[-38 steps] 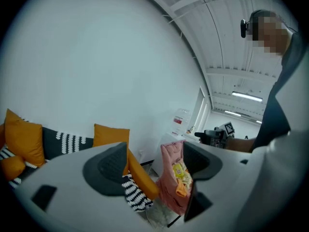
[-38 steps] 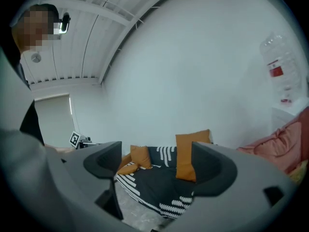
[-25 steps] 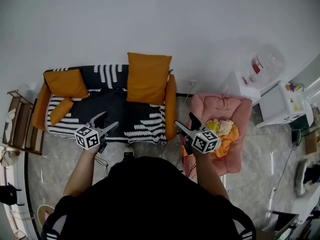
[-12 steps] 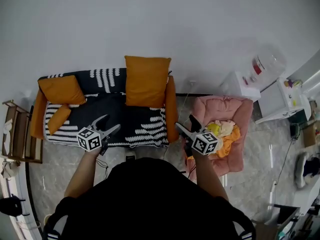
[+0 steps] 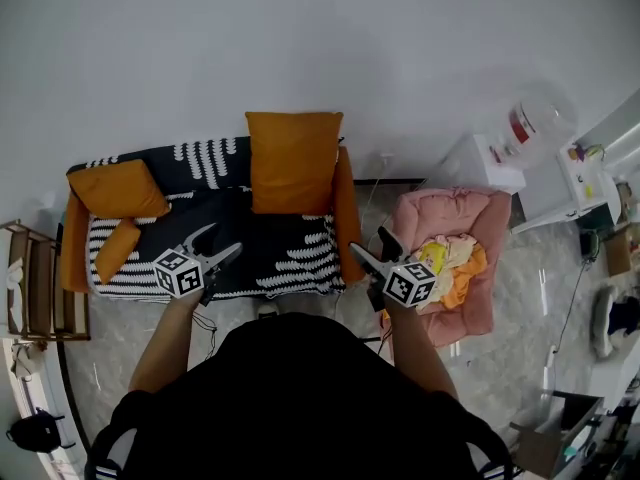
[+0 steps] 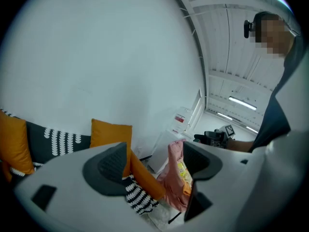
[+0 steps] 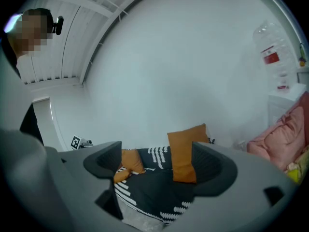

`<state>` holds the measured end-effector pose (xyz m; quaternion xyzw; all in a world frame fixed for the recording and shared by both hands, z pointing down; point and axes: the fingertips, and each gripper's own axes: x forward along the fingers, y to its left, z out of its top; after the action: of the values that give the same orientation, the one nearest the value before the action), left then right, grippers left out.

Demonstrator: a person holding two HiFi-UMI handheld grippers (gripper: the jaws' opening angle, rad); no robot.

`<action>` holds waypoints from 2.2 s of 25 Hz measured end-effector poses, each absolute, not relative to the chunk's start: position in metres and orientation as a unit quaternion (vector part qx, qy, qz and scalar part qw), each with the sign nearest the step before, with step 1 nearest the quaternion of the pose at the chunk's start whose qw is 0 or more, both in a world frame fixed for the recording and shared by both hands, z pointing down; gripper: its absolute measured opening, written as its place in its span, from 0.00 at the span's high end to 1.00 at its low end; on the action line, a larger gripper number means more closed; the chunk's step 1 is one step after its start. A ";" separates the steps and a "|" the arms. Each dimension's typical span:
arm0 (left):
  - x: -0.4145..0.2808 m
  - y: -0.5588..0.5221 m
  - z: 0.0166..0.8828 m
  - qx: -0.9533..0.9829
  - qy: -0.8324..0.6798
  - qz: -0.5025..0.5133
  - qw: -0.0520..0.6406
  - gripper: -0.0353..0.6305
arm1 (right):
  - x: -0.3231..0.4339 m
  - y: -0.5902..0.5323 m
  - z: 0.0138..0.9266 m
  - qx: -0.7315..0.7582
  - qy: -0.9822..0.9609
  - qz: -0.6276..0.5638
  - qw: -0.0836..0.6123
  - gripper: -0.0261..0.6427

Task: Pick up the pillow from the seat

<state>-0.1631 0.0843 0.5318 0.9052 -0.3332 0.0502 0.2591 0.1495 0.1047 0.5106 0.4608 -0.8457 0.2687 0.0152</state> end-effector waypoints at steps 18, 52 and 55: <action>-0.186 0.020 0.539 0.913 -0.312 0.050 0.259 0.39 | 0.123 0.067 0.516 0.485 -0.832 0.266 0.035 0.30; -0.248 -0.017 0.560 0.916 -0.277 0.053 0.286 0.39 | 0.041 0.024 0.520 0.494 -0.827 0.268 0.039 0.31; -0.248 -0.014 0.561 0.916 -0.275 0.056 0.287 0.39 | 0.045 0.026 0.523 0.498 -0.823 0.271 0.036 0.31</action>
<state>-0.2482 -0.0140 0.5607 0.9156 -0.2754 0.0556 0.2875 0.0451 0.0256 0.5232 0.4978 -0.8231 0.2712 0.0356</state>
